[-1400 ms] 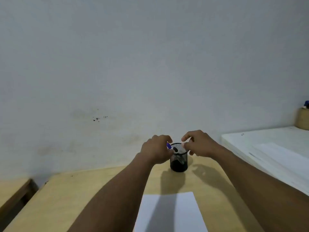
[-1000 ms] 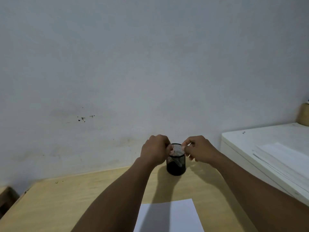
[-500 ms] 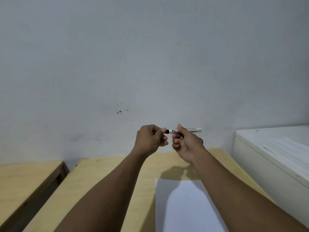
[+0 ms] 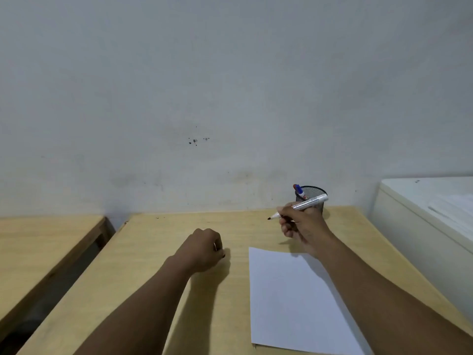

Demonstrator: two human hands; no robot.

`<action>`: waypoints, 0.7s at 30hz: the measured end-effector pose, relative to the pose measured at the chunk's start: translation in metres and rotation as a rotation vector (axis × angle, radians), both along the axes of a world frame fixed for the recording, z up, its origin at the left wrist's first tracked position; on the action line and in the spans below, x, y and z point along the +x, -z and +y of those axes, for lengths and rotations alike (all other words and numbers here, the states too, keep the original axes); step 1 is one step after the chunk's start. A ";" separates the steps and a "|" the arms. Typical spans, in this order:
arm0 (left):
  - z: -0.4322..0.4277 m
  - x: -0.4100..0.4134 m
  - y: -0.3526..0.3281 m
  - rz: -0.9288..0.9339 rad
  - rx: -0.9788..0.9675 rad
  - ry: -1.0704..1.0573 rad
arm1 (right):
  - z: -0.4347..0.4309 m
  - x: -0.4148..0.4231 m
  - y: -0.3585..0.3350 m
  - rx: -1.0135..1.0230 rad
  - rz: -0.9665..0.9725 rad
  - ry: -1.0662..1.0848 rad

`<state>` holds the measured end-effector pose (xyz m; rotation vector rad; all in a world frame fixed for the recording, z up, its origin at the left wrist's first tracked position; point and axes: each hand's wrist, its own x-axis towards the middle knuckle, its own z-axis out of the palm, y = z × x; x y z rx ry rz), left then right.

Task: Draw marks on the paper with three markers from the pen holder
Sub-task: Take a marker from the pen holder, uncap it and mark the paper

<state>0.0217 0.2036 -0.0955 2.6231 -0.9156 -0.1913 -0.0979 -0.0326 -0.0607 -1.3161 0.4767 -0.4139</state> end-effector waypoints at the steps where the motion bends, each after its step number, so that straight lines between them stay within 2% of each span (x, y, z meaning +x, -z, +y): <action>1: -0.003 0.000 0.007 -0.008 0.029 0.012 | 0.003 0.002 0.009 -0.011 0.011 0.005; 10: -0.011 -0.001 0.032 -0.010 -0.027 -0.001 | 0.019 0.014 0.047 -0.012 0.020 0.011; 15: -0.020 -0.016 0.035 -0.159 -0.143 0.014 | 0.016 0.020 0.050 -0.002 0.021 0.051; 21: -0.023 -0.022 0.051 -0.207 -0.064 0.083 | 0.025 0.025 0.063 -0.104 0.058 0.003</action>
